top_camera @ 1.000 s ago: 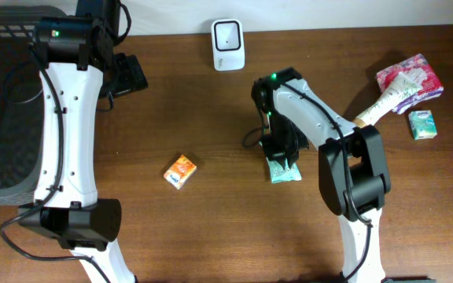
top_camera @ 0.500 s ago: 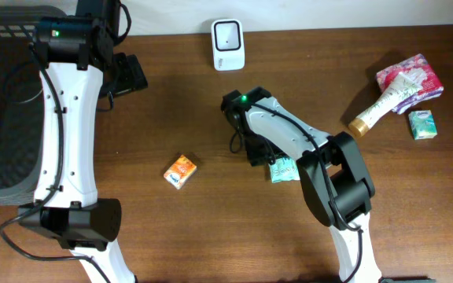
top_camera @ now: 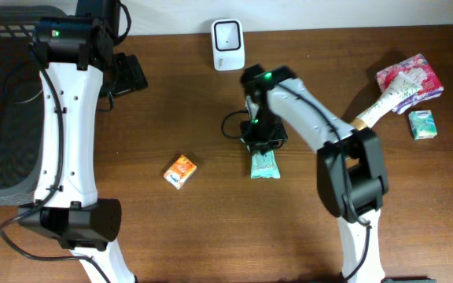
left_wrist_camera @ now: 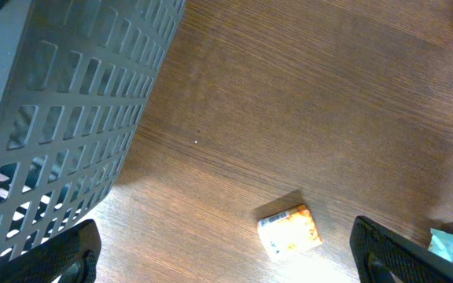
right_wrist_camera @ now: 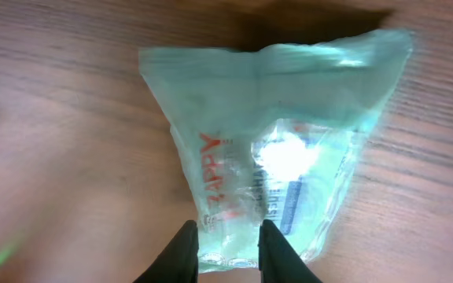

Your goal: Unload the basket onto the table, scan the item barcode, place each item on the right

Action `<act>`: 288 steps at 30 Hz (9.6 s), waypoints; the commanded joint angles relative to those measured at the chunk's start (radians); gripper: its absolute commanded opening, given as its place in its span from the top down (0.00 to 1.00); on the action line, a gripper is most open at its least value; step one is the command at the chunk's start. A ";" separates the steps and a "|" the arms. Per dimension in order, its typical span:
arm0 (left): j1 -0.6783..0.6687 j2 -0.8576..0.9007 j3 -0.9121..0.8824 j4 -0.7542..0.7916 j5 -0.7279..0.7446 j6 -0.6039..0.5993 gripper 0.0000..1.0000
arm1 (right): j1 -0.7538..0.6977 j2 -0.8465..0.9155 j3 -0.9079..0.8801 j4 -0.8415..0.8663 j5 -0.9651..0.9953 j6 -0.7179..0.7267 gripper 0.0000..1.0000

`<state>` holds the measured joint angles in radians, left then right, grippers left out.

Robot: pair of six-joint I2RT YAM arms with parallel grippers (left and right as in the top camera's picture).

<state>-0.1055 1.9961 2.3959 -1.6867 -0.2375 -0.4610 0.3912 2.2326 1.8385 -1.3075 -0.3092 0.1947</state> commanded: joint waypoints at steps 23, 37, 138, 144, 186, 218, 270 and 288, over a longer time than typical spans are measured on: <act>-0.003 -0.026 0.011 -0.001 -0.011 -0.001 0.01 | 0.314 -0.011 -0.272 0.247 0.893 0.476 0.46; -0.003 -0.026 0.011 -0.001 -0.011 -0.001 0.01 | -0.102 -0.019 0.010 0.068 -0.477 -0.196 0.96; -0.003 -0.026 0.011 -0.001 -0.011 -0.001 0.01 | -0.114 -0.318 0.174 0.153 0.037 0.146 0.96; -0.003 -0.026 0.011 -0.001 -0.011 -0.001 0.01 | 0.009 -0.221 0.011 -0.060 0.811 0.384 0.96; -0.003 -0.026 0.011 -0.001 -0.011 -0.001 0.01 | -0.063 -0.159 -0.386 0.381 0.241 0.179 0.84; -0.003 -0.026 0.011 -0.001 -0.011 -0.001 0.01 | -0.031 0.211 0.119 1.729 0.434 0.101 0.92; -0.003 -0.026 0.011 -0.001 -0.011 -0.002 0.01 | 0.151 -0.083 -0.084 0.323 -0.111 0.411 0.01; -0.003 -0.026 0.011 -0.001 -0.011 -0.001 0.01 | 0.375 -0.081 -0.316 0.721 -0.050 0.996 0.51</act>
<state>-0.1055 1.9949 2.3959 -1.6875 -0.2371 -0.4610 0.7586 2.1521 1.5482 -0.6285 -0.3344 1.1828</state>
